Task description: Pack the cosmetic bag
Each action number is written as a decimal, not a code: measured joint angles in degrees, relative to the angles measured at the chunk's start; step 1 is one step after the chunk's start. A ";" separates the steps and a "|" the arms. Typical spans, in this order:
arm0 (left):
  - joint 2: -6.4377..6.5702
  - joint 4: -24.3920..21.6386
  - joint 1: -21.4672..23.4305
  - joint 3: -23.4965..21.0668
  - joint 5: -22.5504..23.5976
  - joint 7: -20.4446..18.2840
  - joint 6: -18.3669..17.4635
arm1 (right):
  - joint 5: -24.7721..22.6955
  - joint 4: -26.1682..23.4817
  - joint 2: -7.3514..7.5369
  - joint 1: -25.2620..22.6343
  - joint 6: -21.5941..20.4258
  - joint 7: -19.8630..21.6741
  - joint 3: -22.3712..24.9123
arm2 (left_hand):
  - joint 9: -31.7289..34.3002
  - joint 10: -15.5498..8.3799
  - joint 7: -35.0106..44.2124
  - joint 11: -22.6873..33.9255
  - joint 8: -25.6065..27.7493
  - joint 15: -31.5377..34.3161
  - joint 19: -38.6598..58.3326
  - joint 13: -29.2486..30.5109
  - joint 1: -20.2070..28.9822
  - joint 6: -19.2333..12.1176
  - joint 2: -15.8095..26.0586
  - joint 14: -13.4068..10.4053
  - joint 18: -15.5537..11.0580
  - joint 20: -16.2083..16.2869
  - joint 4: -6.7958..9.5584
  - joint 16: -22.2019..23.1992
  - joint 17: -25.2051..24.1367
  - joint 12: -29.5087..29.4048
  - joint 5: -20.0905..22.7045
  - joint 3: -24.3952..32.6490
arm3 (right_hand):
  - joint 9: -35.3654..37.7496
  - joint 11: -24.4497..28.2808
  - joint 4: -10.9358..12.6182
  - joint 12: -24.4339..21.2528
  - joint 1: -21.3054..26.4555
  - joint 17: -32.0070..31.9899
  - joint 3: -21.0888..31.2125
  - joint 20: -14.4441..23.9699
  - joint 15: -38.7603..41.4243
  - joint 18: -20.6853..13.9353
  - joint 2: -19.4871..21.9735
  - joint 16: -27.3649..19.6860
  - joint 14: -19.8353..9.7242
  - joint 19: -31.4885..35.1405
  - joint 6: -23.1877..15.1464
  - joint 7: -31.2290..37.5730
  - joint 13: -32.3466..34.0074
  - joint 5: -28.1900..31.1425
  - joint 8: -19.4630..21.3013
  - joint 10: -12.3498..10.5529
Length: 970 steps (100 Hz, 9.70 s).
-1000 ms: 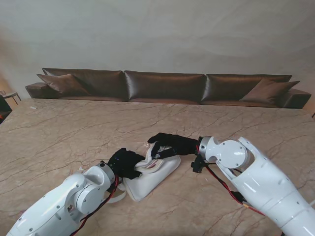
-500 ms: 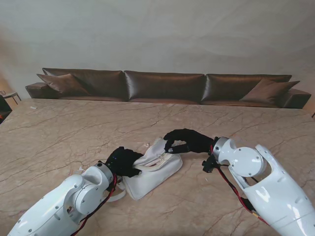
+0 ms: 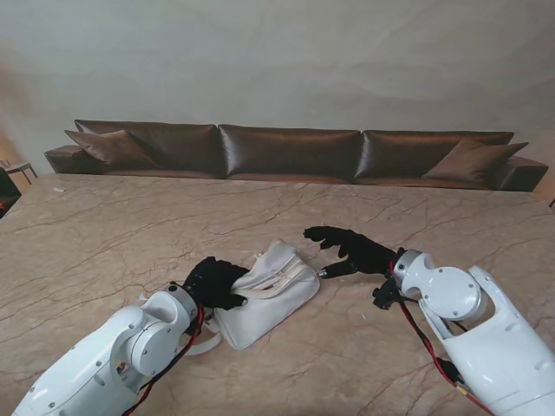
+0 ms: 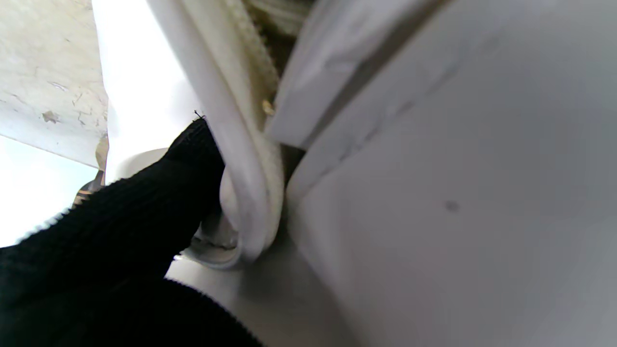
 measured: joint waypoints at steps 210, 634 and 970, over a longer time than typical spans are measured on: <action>0.17 -0.30 1.03 -7.82 -10.62 -8.05 -9.50 | 10.71 38.41 -8.47 23.19 -24.38 -15.87 -29.87 | -28.50 -6.98 -21.94 -19.38 -31.12 -39.06 -23.21 -27.34 -20.72 -4.91 4.07 -1.92 0.04 -5.05 9.77 -18.12 -16.41 -25.10 -19.78 3.26 | 41.11 16.26 -10.69 22.97 6.63 17.19 9.73 5.99 27.49 1.48 -18.62 20.09 1.08 28.63 -16.74 37.93 28.73 30.83 11.86 -3.77; 1.61 -2.25 9.88 -22.46 -14.10 -15.86 -14.38 | -5.62 23.07 -7.66 6.50 -13.69 -25.94 -11.50 | -41.44 -9.87 -21.59 -28.73 -7.05 -47.14 -61.42 -52.62 -9.16 -29.29 -4.46 -7.34 -13.05 -15.57 3.59 -23.14 -22.35 -27.42 -2.24 29.06 | 50.29 22.70 -9.92 32.61 9.83 24.58 -1.74 4.53 39.44 5.06 -17.18 28.97 3.02 37.44 -16.83 37.83 37.88 41.68 37.10 -3.88; 1.19 5.75 8.68 -9.56 -6.54 -0.28 -18.03 | -13.08 24.15 -7.83 41.02 -13.04 -12.76 -54.57 | -30.23 -5.60 21.92 -15.39 16.46 -37.73 -55.71 -46.59 -21.65 -7.93 21.91 -3.10 -11.60 4.41 15.05 -15.24 -23.82 -17.98 10.42 4.91 | -0.15 18.27 -5.74 12.55 -5.94 9.41 6.82 -2.58 12.69 0.59 -6.49 9.17 1.00 9.55 9.85 -14.83 16.98 -0.50 2.43 1.11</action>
